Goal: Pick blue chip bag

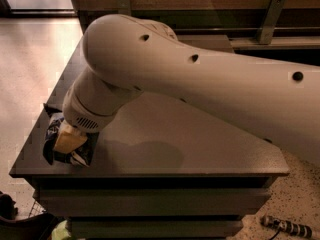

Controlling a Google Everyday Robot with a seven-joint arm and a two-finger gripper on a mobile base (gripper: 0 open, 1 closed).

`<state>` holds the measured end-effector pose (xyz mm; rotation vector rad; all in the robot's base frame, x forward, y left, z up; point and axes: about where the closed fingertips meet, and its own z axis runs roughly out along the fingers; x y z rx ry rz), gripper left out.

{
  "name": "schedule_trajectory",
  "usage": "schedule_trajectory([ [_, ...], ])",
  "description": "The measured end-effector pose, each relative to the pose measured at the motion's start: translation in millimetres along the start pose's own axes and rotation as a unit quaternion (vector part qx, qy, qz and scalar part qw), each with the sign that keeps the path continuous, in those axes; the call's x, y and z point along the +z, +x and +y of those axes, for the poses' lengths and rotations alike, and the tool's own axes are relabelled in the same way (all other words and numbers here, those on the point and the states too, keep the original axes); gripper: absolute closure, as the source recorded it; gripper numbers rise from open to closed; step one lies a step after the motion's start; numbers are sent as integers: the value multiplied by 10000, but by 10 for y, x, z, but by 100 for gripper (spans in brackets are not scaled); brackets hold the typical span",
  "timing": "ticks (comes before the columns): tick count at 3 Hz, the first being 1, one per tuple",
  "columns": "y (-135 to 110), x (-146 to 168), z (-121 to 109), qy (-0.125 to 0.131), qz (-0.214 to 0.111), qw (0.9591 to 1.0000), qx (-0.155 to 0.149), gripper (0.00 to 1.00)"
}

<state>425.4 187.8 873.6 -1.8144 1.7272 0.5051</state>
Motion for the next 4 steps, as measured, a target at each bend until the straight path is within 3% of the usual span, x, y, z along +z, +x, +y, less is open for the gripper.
schedule_trajectory([
  [1,-106,-192,-44,199,-400,9989,-169,100],
  [2,-154,-384,-109,394,-858,9950,-317,100],
  [4,-207,-755,-125,816,-1770,9787,-647,100],
])
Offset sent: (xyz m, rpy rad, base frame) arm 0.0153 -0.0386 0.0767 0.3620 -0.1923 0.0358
